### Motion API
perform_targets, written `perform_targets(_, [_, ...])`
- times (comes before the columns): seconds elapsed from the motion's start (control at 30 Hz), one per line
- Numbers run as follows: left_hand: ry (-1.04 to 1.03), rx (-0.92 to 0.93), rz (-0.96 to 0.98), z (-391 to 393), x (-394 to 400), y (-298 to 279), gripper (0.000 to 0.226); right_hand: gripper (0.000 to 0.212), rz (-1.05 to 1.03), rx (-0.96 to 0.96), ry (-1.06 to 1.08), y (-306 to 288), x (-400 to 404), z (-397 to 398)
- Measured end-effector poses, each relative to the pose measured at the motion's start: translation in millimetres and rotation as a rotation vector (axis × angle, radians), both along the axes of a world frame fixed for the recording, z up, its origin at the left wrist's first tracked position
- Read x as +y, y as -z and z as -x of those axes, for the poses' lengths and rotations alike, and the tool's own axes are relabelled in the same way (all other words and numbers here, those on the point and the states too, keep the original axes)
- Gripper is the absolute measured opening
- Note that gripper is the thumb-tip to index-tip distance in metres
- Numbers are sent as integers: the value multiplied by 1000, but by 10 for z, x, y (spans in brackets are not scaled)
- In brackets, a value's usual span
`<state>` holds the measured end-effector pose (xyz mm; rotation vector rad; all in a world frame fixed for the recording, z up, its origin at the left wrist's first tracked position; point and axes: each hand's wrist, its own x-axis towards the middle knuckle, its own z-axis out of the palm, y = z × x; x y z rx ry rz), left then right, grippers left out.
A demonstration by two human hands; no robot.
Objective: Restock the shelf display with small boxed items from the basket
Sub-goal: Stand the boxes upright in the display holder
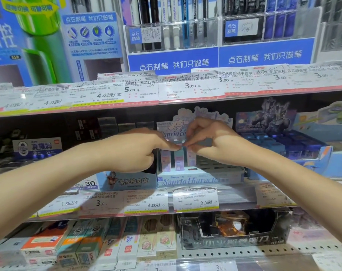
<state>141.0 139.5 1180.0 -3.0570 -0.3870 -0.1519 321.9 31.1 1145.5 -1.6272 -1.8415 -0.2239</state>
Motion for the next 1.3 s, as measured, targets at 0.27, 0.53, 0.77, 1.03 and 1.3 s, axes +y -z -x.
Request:
perform_targets(0.27, [14, -236, 130, 0, 12, 45, 58, 57, 152, 159, 29, 8, -65, 18])
perform_targets(0.53, [-57, -881, 1547, -39, -178, 5, 29, 27, -75, 593, -120, -17, -201, 496])
perform_targets(0.77, [-134, -1020, 2035, -117, -268, 63, 13, 43, -226, 68, -97, 212, -198, 840])
perform_targets(1.03, [-85, -1038, 1991, -187, -223, 93, 29, 5, -540, 4, -22, 189, -240, 748])
perform_targets(1.3, [51, -896, 1383, -49, -229, 136, 20, 7, -331, 1028, -30, 105, -304, 612])
